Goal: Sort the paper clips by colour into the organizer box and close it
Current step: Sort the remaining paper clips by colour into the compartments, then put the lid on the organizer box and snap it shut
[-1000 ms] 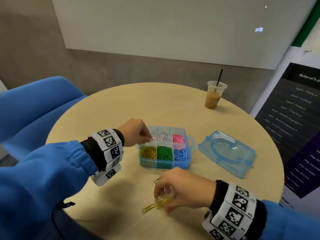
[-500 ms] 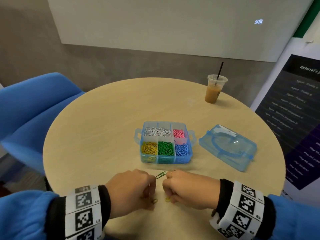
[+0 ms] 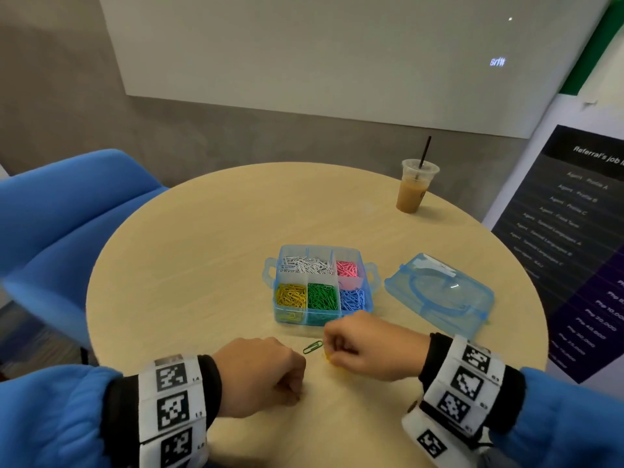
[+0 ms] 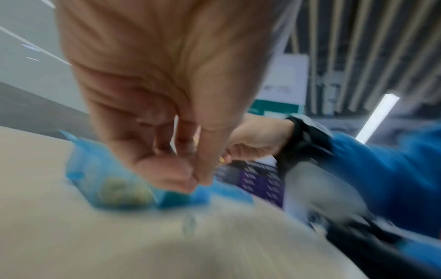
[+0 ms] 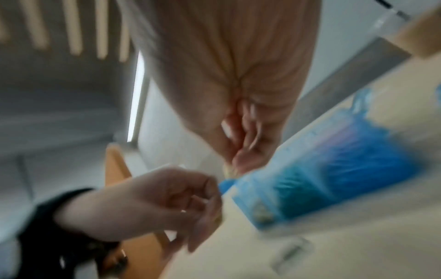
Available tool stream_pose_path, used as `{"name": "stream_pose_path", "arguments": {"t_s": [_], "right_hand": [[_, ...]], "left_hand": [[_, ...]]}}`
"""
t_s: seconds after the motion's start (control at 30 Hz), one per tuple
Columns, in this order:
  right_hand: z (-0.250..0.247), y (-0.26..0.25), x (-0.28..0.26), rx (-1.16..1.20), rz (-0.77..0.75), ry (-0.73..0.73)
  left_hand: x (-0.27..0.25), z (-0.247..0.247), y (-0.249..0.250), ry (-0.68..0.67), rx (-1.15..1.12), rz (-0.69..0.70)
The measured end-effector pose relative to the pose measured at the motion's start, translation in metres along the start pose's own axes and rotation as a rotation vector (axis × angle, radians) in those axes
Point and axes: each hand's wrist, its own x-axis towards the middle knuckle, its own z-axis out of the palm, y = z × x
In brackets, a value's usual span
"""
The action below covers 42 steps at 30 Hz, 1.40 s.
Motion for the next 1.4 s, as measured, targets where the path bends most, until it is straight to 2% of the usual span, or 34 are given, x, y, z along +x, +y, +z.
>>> {"name": "stream_pose_path", "arguments": {"t_s": [0.1,0.17,0.23,0.33,0.4,0.53,0.7,0.8,0.9,1.0,1.07,1.2,1.3,1.4], "right_hand": [[-0.021,-0.001,0.021,0.379,0.055,0.277],[-0.03,-0.001,0.04,0.503,0.115,0.456],[-0.034,0.0,0.054,0.516,0.162,0.491],[-0.031,0.003,0.058,0.416,0.198,0.446],[-0.028,0.003,0.052,0.313,0.157,0.437],[-0.012,-0.011,0.034,-0.04,0.024,0.275],[0.007,-0.024,0.027,-0.471,0.086,0.136],[0.009,-0.02,0.028,-0.485,0.124,0.024],[0.007,-0.009,0.027,-0.336,0.091,-0.139],[0.003,-0.005,0.025,-0.201,0.034,-0.178],[-0.007,-0.004,0.025,-0.083,0.008,-0.096],[-0.035,0.006,0.024,0.153,0.045,0.265],[-0.049,0.026,0.011,0.194,0.152,0.403],[-0.067,0.066,-0.004,0.12,0.363,0.563]], "left_hand": [[0.015,-0.026,-0.02,0.168,-0.271,-0.033],[0.027,-0.048,-0.036,0.322,-0.418,-0.085],[0.034,-0.064,-0.049,0.4,-0.468,-0.14],[0.035,-0.067,-0.063,0.383,-0.441,-0.199],[0.027,-0.063,-0.071,0.373,-0.367,-0.213],[0.017,-0.051,-0.077,0.371,-0.253,-0.184],[0.023,-0.039,-0.067,0.331,-0.263,-0.108],[0.025,-0.037,-0.066,0.331,-0.275,-0.096],[0.023,-0.034,-0.067,0.324,-0.287,-0.081],[0.02,-0.031,-0.067,0.324,-0.284,-0.06],[0.018,-0.03,-0.067,0.324,-0.266,-0.047],[0.018,-0.029,-0.065,0.325,-0.227,-0.042],[0.016,-0.027,-0.064,0.304,-0.218,-0.034],[0.014,-0.026,-0.065,0.295,-0.235,-0.028]]}}
